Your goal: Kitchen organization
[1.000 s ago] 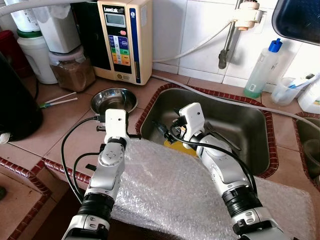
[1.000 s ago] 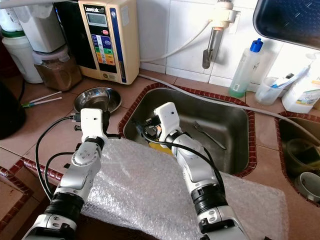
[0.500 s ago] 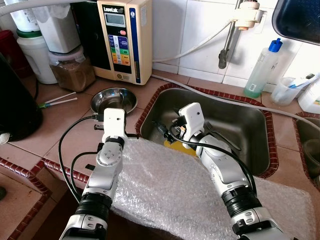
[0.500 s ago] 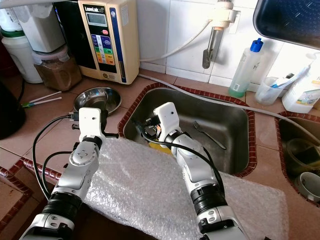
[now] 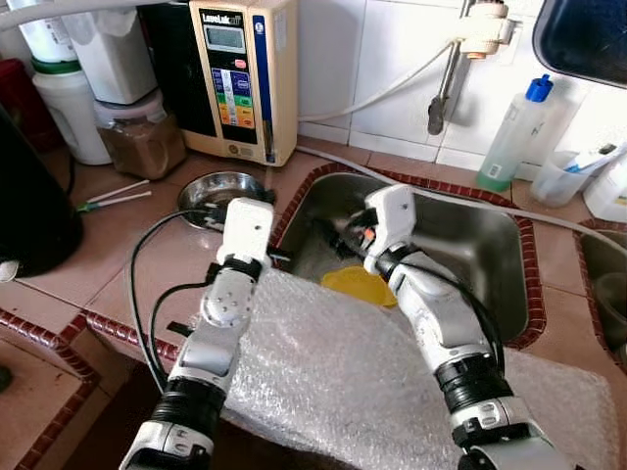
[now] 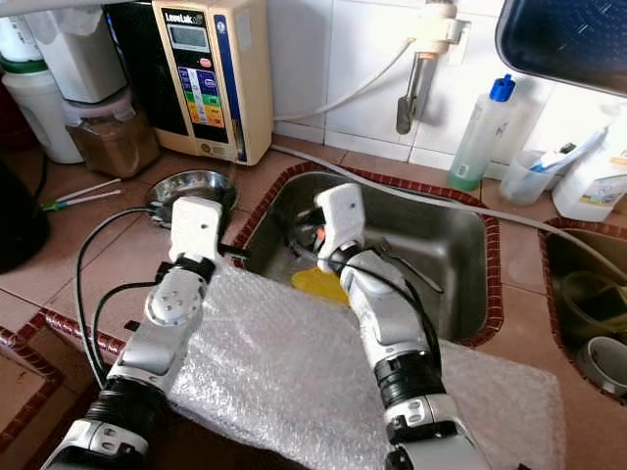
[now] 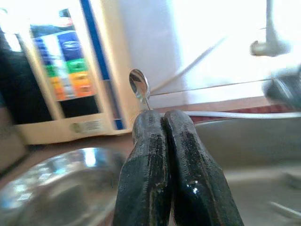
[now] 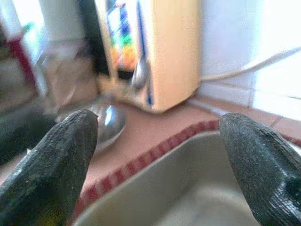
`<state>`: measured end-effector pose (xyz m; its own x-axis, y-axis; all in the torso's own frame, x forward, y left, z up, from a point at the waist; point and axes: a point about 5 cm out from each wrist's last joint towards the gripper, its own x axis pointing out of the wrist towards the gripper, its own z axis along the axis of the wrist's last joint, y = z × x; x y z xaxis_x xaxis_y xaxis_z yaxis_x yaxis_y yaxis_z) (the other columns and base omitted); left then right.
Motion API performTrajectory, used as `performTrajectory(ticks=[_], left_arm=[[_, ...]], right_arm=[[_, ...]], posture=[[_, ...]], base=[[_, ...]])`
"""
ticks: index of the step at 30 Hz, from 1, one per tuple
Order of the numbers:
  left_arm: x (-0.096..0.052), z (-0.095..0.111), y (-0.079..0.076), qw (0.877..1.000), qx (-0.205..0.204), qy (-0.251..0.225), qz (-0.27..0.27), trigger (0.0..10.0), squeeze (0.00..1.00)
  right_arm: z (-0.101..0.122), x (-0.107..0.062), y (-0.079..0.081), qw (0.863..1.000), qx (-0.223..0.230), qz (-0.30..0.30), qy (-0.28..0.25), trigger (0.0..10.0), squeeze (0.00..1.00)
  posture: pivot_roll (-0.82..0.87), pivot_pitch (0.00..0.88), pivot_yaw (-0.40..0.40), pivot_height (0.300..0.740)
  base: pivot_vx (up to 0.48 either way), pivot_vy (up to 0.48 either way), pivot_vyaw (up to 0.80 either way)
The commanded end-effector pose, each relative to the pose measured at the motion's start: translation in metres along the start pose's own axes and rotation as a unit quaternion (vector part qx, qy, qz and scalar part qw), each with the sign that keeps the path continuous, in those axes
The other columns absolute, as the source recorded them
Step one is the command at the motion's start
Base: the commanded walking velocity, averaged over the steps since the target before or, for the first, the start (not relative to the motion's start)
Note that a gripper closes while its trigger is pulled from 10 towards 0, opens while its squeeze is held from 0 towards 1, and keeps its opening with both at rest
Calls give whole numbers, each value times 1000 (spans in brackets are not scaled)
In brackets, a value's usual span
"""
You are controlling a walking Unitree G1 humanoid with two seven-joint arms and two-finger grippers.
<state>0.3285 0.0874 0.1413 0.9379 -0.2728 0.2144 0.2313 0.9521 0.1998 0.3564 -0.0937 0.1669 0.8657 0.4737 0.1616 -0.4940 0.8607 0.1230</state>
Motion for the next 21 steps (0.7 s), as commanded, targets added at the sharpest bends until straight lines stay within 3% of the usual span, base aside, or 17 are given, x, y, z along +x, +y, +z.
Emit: performTrajectory(ticks=[1,10,15,21], left_arm=[[0,7,-3,1000,-8,-21,-15,0,0],[-3,11,-19,995,-35,-43,-79,0,0],[-6,16,-33,988,-25,-64,-138,0,0],[-7,19,-39,982,-13,-75,-171,0,0]], right_arm=[[9,3,-5,1000,20,-13,-16,10000,0],[16,4,-9,992,116,-15,-43,10000,0],[15,5,-4,980,195,14,-37,10000,0],[15,6,-3,972,231,26,-24,10000,0]], posture=[[63,0,24,740],[64,0,24,740],[61,0,26,740],[61,0,27,740]], base=[[0,0,0],[0,0,0],[0,0,0],[0,0,0]])
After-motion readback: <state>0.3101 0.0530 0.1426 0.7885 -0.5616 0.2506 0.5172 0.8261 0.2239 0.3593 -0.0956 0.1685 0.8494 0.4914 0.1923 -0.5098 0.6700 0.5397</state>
